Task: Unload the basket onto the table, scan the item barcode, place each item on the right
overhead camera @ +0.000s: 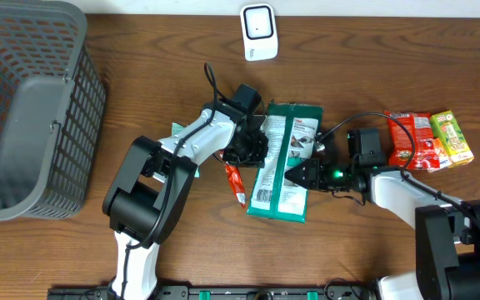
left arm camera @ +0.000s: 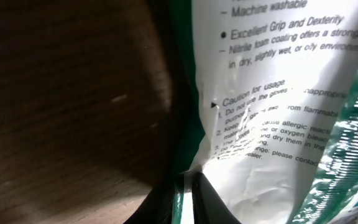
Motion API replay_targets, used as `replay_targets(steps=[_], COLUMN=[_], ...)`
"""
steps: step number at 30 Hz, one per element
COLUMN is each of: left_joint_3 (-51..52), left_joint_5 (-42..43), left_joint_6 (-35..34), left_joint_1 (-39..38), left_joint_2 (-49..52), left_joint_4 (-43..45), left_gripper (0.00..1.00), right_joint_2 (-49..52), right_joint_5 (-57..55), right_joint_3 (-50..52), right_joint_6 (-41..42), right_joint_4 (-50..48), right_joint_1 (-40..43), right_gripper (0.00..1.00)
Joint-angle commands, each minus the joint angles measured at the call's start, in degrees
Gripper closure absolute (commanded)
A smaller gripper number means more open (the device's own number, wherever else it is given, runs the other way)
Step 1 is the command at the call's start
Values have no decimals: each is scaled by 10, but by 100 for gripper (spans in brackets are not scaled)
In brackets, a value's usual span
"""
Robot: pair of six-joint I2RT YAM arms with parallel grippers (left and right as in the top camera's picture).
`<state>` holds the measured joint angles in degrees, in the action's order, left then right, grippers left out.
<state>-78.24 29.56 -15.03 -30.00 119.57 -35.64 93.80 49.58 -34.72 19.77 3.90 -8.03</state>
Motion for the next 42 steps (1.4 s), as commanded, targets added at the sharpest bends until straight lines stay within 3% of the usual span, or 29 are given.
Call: replay_targets(steps=[1,15,20,27,28,30,35,38,42], left_joint_3=[15,15,15,7,4,-3,-9,-9,-9], left_joint_5=[-22,-22,-22,-22,-22,-27,-64,-73,-120], left_joint_6=[-1,-2,-2,-3,-3,-3,-12,-12,-12], left_joint_1=[0,0,0,10,14,25,59,85,115], left_joint_2=[3,3,3,-17,-22,-35,-94,-146,-223], left_joint_4=[2,10,10,24,24,24,21,16,-3], left_gripper=[86,86,86,86,85,85,85,85,85], right_joint_2=[-8,-8,-8,-8,-8,-8,-9,-21,-57], right_joint_5=[24,-17,-20,-41,-41,-41,-38,-39,-90], right_joint_3=[19,23,23,23,23,23,20,3,-59], right_joint_6=[28,30,29,29,29,29,23,-5,-79], right_joint_4=[-23,-65,-75,-75,-74,-73,-66,-28,113], right_joint_1=[1,-60,-61,-59,-59,-57,-53,-45,-40], right_gripper=[64,69,82,82,84,99,99,99,99])
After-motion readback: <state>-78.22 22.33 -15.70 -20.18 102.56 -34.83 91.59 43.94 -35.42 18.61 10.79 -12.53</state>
